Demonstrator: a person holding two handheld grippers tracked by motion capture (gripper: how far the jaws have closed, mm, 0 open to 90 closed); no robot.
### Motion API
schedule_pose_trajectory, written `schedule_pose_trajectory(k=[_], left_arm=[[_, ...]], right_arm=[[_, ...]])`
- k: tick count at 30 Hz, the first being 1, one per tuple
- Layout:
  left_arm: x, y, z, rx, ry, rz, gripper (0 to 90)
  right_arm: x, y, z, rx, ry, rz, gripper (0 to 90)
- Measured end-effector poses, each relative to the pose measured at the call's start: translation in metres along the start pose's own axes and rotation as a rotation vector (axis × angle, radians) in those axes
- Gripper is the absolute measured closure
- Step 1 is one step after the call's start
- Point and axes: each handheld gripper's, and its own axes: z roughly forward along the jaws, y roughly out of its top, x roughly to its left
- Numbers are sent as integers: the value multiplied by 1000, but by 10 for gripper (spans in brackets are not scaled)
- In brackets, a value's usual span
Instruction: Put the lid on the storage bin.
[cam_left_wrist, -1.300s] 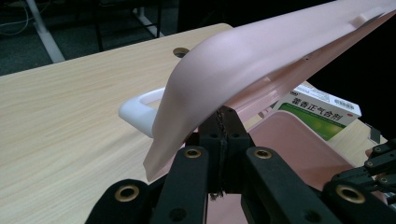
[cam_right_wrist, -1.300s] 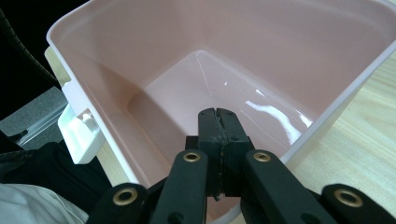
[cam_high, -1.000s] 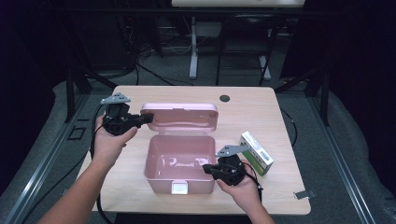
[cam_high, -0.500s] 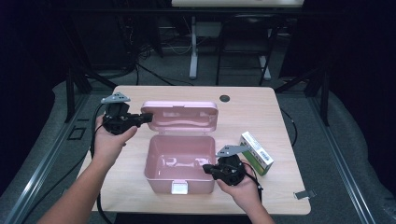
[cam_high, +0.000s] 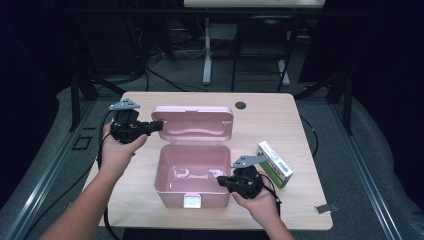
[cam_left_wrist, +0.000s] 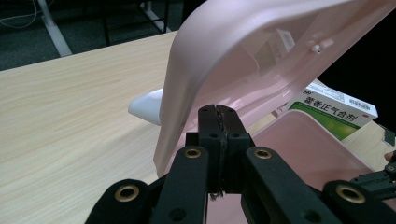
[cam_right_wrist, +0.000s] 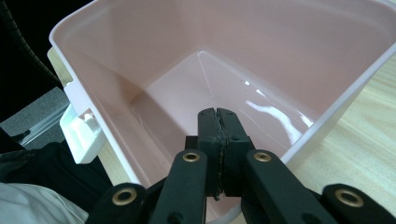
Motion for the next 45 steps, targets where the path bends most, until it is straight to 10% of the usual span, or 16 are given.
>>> schedule_pose_trajectory(k=[27, 45], left_arm=[[10, -4, 11, 13, 38, -18, 899], [29, -10, 49, 68, 86, -72, 899]], right_arm=[[0, 0, 0, -2, 2, 1, 894], [-1, -1, 0, -5, 5, -2, 896]])
